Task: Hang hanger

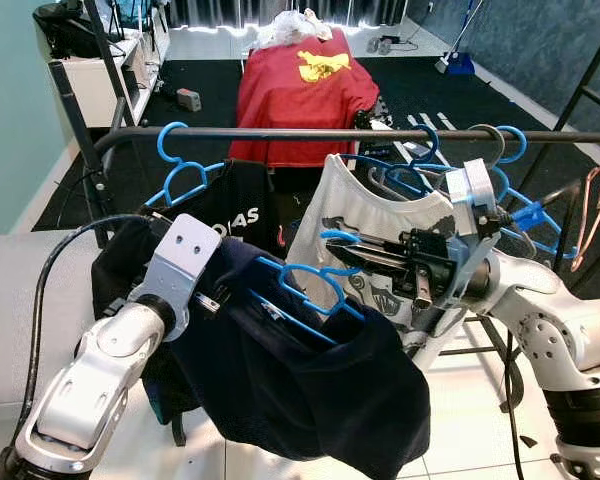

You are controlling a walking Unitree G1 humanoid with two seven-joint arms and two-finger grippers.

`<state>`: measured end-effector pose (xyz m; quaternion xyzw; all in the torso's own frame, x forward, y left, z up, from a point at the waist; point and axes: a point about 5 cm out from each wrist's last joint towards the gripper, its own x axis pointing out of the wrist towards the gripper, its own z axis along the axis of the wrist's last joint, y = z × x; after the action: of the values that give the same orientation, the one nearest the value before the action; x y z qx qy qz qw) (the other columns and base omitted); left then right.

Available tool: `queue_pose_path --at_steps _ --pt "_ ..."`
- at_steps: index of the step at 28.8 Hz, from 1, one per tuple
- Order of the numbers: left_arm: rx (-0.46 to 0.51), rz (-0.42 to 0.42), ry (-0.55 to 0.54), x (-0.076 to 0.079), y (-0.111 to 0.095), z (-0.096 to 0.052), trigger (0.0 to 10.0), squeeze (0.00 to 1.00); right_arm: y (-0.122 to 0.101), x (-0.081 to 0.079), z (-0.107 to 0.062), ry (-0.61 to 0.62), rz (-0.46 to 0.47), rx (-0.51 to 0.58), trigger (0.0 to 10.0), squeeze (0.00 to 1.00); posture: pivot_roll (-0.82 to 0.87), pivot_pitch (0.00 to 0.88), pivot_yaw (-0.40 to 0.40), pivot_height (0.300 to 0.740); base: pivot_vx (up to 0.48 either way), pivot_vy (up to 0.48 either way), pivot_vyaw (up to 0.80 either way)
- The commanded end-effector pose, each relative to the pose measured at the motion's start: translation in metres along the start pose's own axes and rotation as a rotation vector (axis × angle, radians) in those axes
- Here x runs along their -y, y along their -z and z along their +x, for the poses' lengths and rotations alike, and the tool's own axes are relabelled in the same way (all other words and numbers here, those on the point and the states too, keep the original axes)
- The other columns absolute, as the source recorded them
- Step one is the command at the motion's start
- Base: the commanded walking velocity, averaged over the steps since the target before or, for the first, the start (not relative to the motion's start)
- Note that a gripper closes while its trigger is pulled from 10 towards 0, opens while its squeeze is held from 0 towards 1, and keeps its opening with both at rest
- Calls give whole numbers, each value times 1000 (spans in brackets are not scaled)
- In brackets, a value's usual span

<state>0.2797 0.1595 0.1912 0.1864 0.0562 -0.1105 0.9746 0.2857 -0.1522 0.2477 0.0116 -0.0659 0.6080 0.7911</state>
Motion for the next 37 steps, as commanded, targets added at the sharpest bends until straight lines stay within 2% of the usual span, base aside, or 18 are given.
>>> queue_pose_path --at_steps 1,2,3,9,12,14,15,17,19,20,22,24,28,29,32,33,34,37 --pt "-39 -26 -25 -1 9 3 1176 0 -15 -3 3 -31 -44 54 0 0 -44 55 -21 740 0 0 0" --pt "-33 -79 -36 1 9 5 0 0 -15 -4 3 -32 -42 56 0 0 -44 56 -19 740 0 0 0" --pt "-29 -112 -43 2 9 6 0 0 -14 -4 3 -32 -41 57 0 0 -44 56 -18 740 0 0 0" --pt "-23 -141 -71 2 6 7 0 0 -14 -4 3 -31 -36 58 0 0 -46 61 -17 740 0 0 0" --pt "13 -188 -115 -6 -3 7 0 0 -10 -5 0 -20 -18 36 0 0 -46 65 -17 740 0 0 0" --pt "75 -206 -88 -11 -19 7 0 0 3 -5 -6 -11 -9 -81 0 0 -50 69 -20 740 0 0 0" --pt "75 -206 -88 -11 -19 7 0 0 3 -5 -6 -11 -9 -81 0 0 -50 69 -20 740 0 0 0" --pt "152 -197 -44 -19 -42 7 0 0 21 -9 -14 -36 28 -208 0 0 -49 70 -23 740 0 0 0" --pt "204 -189 -29 -28 -61 8 0 0 32 -13 -19 -59 60 -269 0 0 -46 71 -27 740 0 0 0" --pt "204 -189 -29 -28 -61 8 0 0 32 -13 -19 -59 60 -269 0 0 -46 71 -27 740 0 0 0" --pt "243 -155 -47 -41 -79 10 0 0 35 -17 -23 -74 87 -287 0 0 -42 73 -29 740 0 0 0" --pt "251 -135 -62 -47 -84 11 0 0 35 -18 -24 -74 92 -284 0 0 -42 73 -28 740 0 0 0" --pt "257 -120 -76 -52 -88 13 0 0 33 -19 -25 -74 95 -279 0 0 -43 74 -26 740 0 0 0" --pt "244 -88 -111 -59 -86 17 0 0 30 -22 -24 -78 99 -259 0 0 -45 75 -24 740 0 0 0" --pt "227 -54 -149 -65 -83 22 0 0 27 -27 -24 -91 108 -241 0 0 -46 75 -24 740 0 0 0" --pt "212 -18 -179 -69 -80 26 0 0 24 -33 -23 -110 120 -227 0 0 -48 76 -23 740 0 0 0" --pt "181 31 -182 -68 -74 33 0 0 19 -41 -22 -144 141 -201 0 0 -43 76 -20 740 0 0 0" --pt "146 62 -172 -64 -65 39 0 0 13 -47 -21 -184 165 -182 0 0 -44 76 -17 740 0 0 0"
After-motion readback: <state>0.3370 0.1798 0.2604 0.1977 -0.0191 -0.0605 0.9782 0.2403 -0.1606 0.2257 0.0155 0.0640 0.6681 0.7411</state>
